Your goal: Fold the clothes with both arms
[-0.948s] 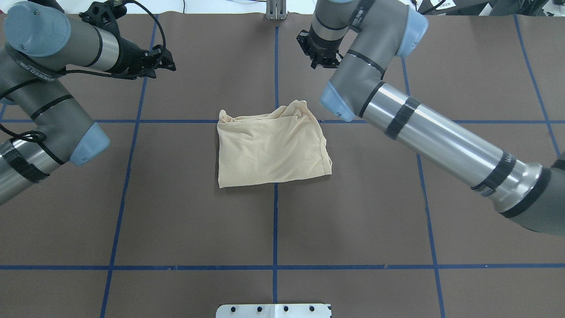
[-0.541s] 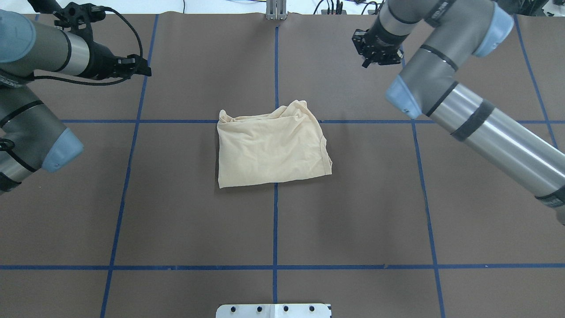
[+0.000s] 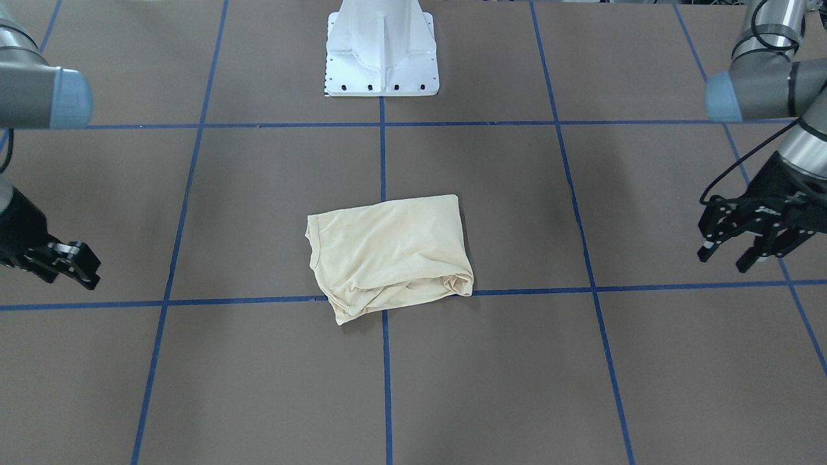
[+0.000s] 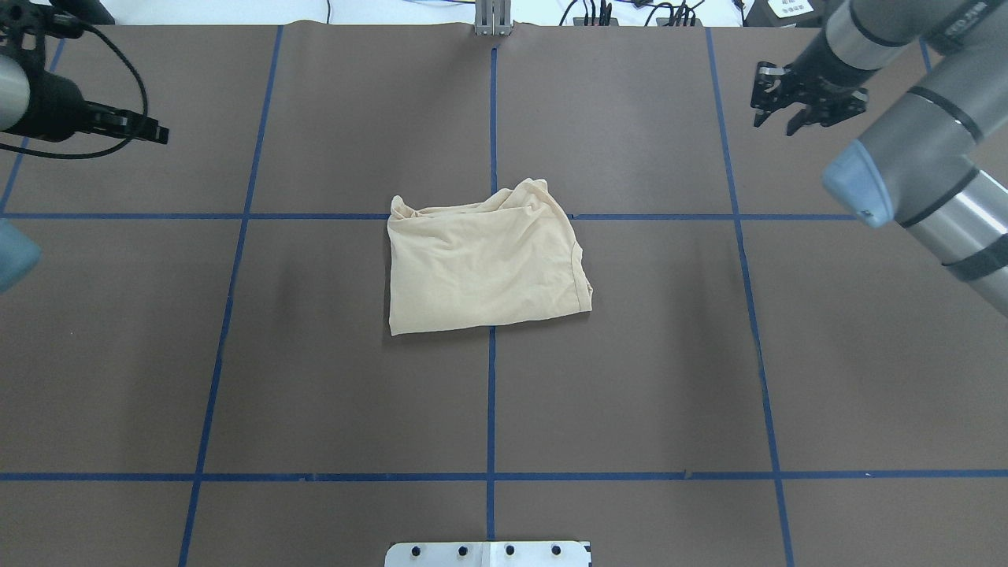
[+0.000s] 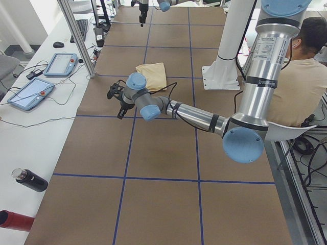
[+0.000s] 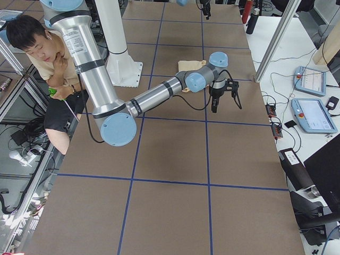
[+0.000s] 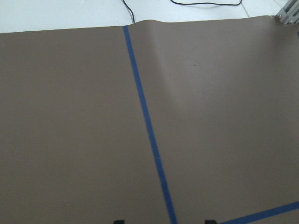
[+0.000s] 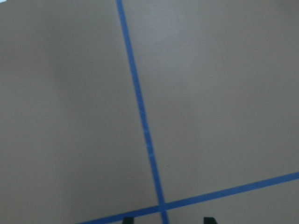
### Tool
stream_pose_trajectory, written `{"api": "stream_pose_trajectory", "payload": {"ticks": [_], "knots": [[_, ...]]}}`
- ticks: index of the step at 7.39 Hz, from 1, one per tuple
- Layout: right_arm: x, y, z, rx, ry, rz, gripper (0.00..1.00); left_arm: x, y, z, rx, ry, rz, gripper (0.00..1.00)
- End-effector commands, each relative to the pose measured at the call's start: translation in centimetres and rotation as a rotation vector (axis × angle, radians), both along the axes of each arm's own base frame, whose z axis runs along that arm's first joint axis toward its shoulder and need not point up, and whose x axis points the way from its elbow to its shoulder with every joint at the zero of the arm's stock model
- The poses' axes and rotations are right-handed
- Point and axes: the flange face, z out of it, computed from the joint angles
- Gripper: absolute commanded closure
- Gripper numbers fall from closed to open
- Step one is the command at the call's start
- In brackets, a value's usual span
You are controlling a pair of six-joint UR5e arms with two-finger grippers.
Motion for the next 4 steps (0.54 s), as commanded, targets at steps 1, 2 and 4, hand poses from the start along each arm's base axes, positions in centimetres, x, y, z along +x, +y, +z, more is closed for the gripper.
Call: {"api": "stream_pose_trajectory", "payload": {"ticks": [1, 2, 4], "knots": [[10.0, 4.8, 7.1, 0.065, -0.016, -0.129, 0.00, -8.2, 2.6, 5.5, 0.060, -0.085, 0.042, 0.32], [13.3, 6.2, 9.6, 0.093, -0.009, -0.156, 0.00, -10.6, 3.7, 6.9, 0.039, -0.065, 0.062, 0.30], [16.2, 9.2, 12.5, 0.107, 0.004, -0.176, 0.00, -13.9, 7.1, 7.5, -0.019, -0.032, 0.057, 0.25]]}}
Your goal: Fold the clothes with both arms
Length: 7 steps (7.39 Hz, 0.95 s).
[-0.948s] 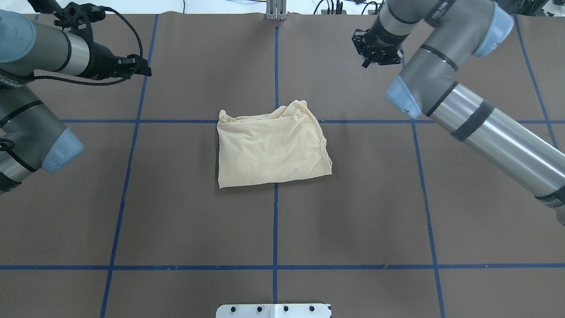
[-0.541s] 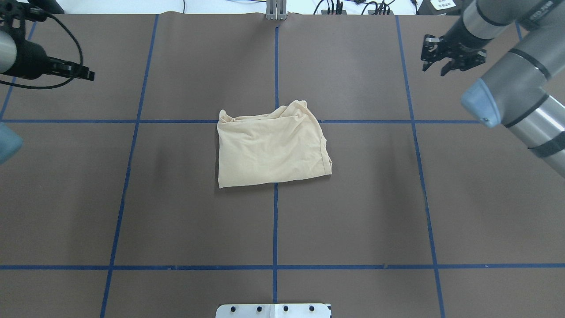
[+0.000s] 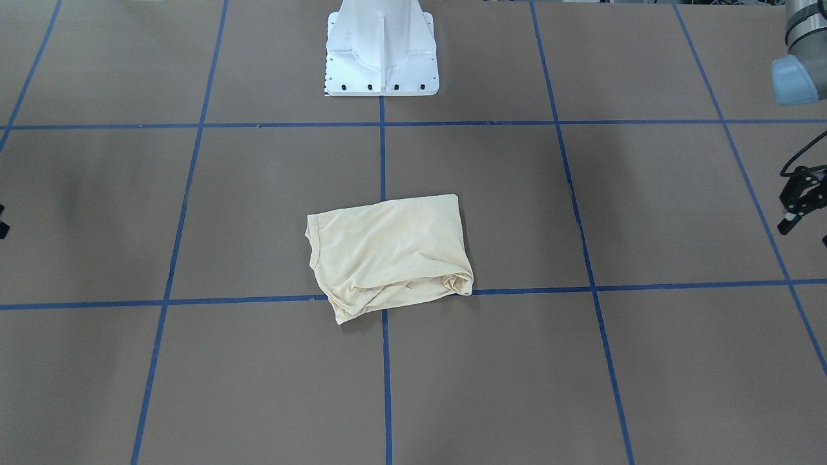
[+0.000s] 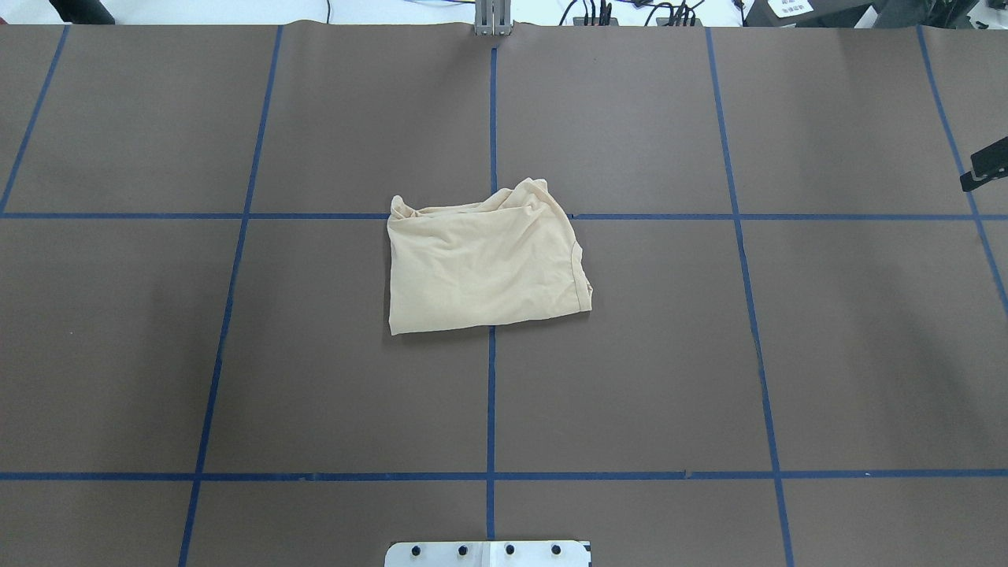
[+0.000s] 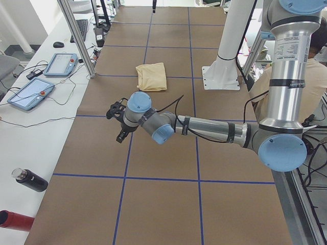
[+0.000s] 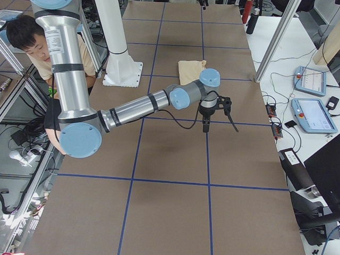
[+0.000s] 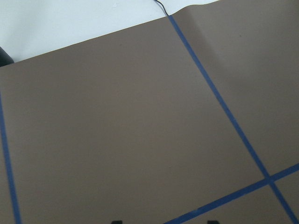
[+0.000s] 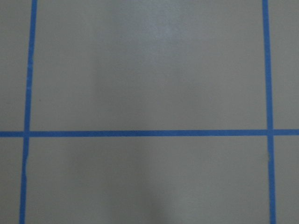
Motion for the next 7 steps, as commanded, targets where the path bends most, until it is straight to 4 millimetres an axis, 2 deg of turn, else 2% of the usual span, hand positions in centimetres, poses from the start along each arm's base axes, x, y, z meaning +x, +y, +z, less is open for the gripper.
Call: {"api": "stream_pose_trajectory", "payload": {"ticks": [1, 2, 3, 4, 7], "knots": [[2.6, 3.7, 3.3, 0.013, 0.012, -0.046, 0.00, -2.7, 4.5, -0.6, -0.079, 0.012, -0.009, 0.24], [2.9, 4.2, 4.2, 0.001, 0.025, -0.043, 0.00, -2.8, 5.2, -2.4, -0.076, 0.011, -0.008, 0.00], [2.9, 4.5, 4.4, -0.006, 0.026, -0.043, 0.00, -2.8, 7.5, -1.5, -0.094, 0.006, -0.004, 0.00], [3.0, 5.3, 4.8, -0.011, 0.023, -0.044, 0.00, -2.8, 8.0, -1.2, -0.099, 0.005, -0.002, 0.00], [3.3, 5.7, 5.3, 0.028, 0.041, -0.036, 0.00, -2.9, 8.0, -1.0, -0.107, -0.001, -0.010, 0.00]]}}
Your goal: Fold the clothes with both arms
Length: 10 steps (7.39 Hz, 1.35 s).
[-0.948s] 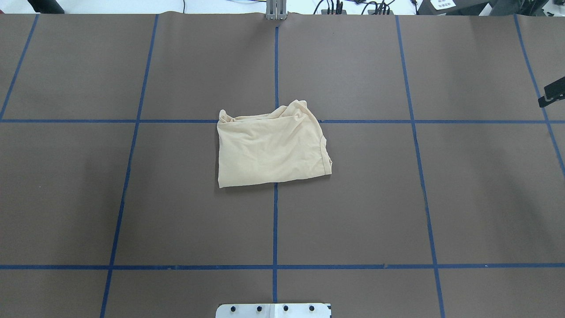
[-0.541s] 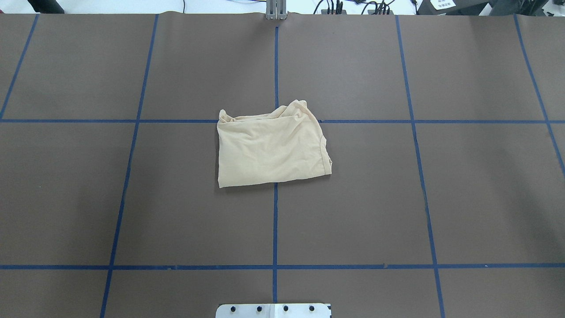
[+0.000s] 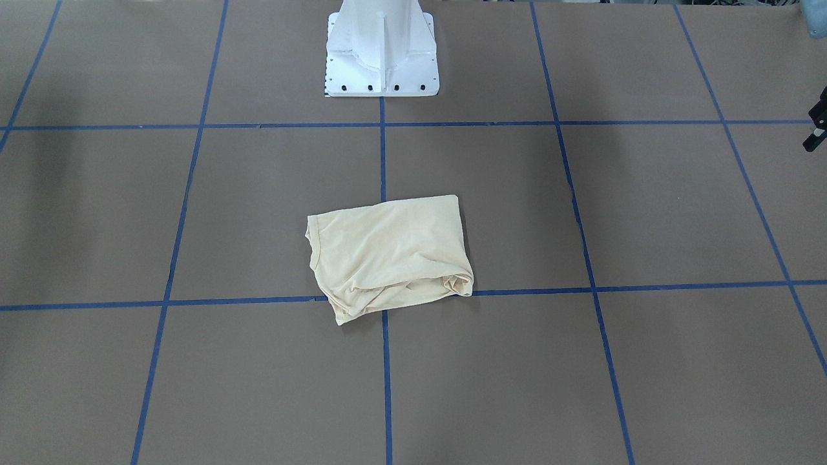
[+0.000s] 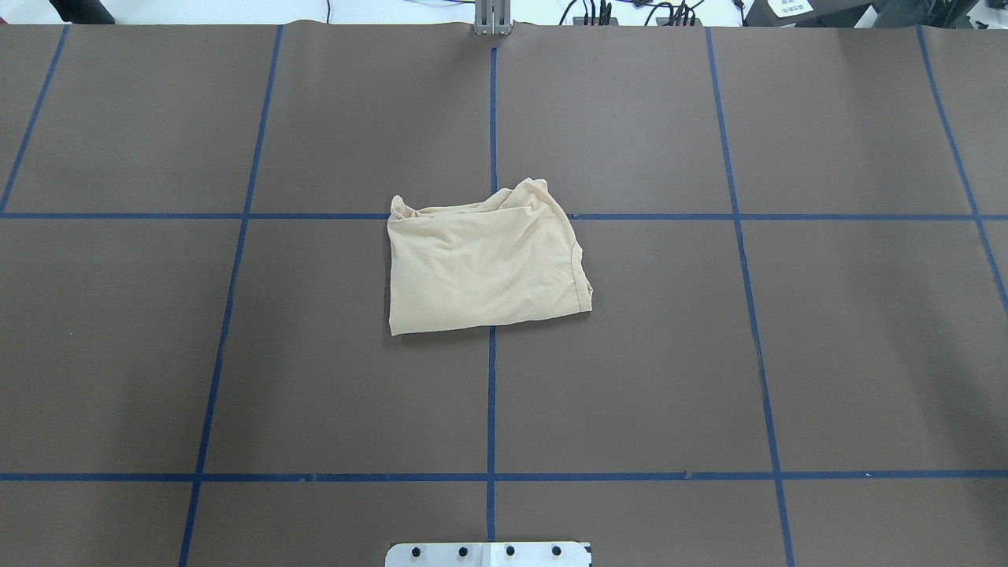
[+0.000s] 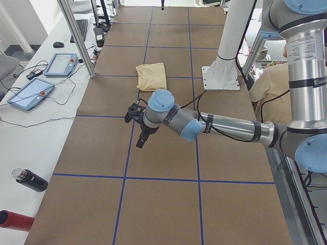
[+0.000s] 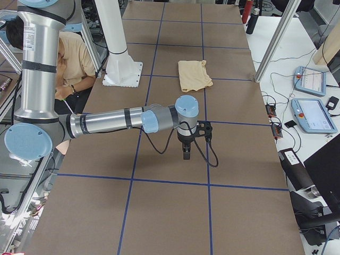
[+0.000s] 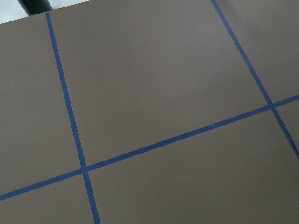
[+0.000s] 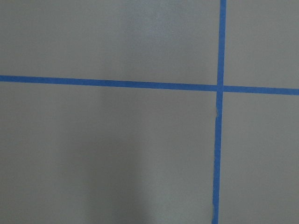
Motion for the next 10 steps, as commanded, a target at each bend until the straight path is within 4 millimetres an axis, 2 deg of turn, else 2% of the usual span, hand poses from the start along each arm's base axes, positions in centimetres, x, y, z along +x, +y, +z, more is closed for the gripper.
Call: {"api": "stream_pose_trajectory", "payload": {"ticks": [1, 2, 3, 4, 5, 8, 10], "knots": [[0.8, 0.9, 1.6, 0.012, 0.076, 0.021, 0.00, -0.1, 0.3, 0.0, -0.003, 0.004, -0.001, 0.00], [1.0, 1.0, 1.9, 0.029, 0.102, 0.021, 0.00, -0.1, 0.3, 0.0, -0.007, 0.000, -0.004, 0.00], [1.0, 0.9, 1.4, 0.042, 0.102, 0.019, 0.00, 0.1, 0.1, 0.9, -0.028, -0.004, -0.002, 0.00], [1.1, 1.0, 1.1, 0.048, 0.105, 0.022, 0.00, 0.1, -0.3, 0.9, -0.029, -0.001, 0.001, 0.00], [1.1, 1.0, 1.0, 0.052, 0.105, 0.021, 0.00, 0.2, -0.2, 0.8, -0.028, 0.002, 0.003, 0.00], [1.0, 1.0, 2.1, 0.025, 0.106, 0.022, 0.00, 0.2, -0.1, 0.3, -0.018, 0.007, 0.006, 0.00], [0.6, 1.0, 2.0, 0.015, 0.086, 0.021, 0.00, 0.2, -0.4, 0.0, -0.010, 0.008, 0.006, 0.00]]}}
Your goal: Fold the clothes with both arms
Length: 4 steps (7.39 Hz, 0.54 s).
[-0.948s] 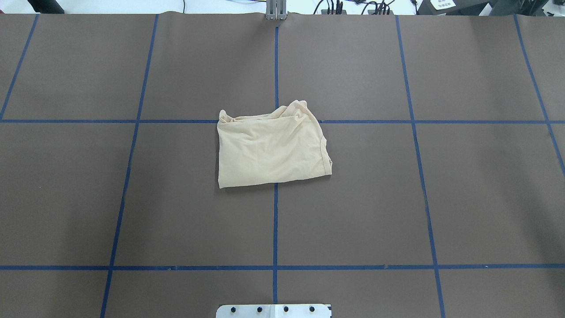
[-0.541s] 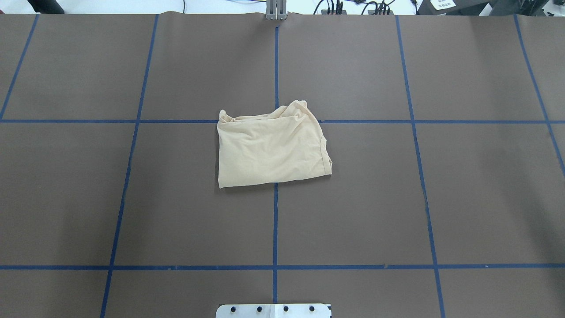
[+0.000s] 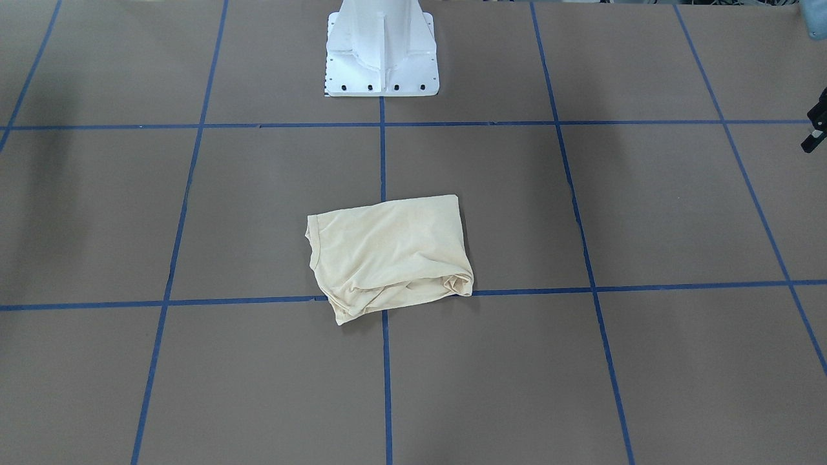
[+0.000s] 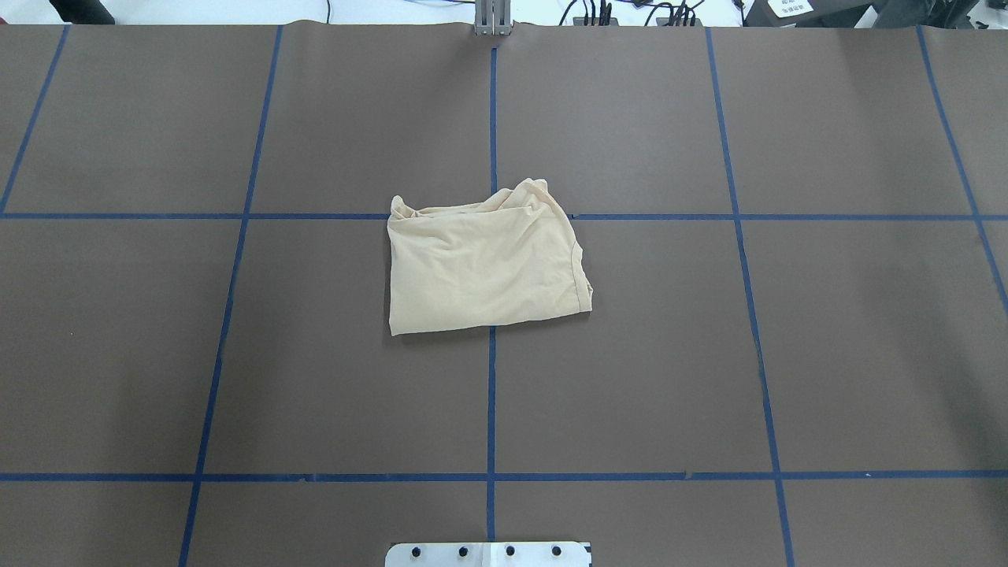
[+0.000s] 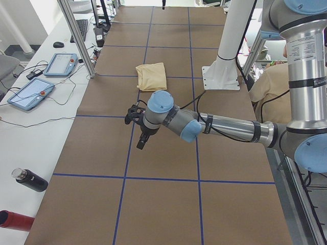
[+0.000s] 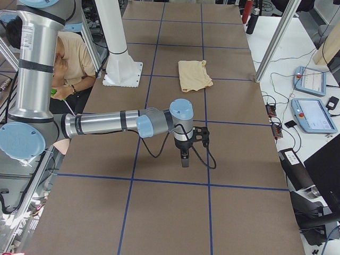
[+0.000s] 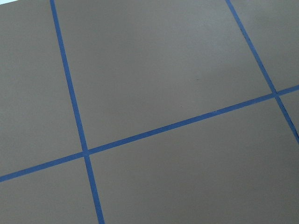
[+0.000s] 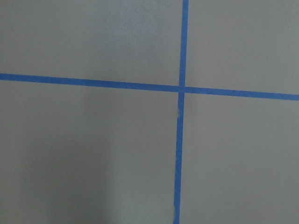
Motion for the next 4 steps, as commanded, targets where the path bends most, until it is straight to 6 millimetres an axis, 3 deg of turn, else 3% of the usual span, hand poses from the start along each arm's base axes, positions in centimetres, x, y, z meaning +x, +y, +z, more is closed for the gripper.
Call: {"api": "stream_pose_trajectory", "payload": {"ticks": [1, 4], "knots": [[-0.4, -0.1, -0.1, -0.005, -0.012, -0.006, 0.00, 0.0, 0.0, 0.0, 0.000, 0.000, 0.000, 0.00], [-0.7, -0.1, -0.5, 0.000, -0.031, -0.021, 0.00, -0.3, 0.5, 1.8, -0.038, -0.005, -0.007, 0.00]]}}
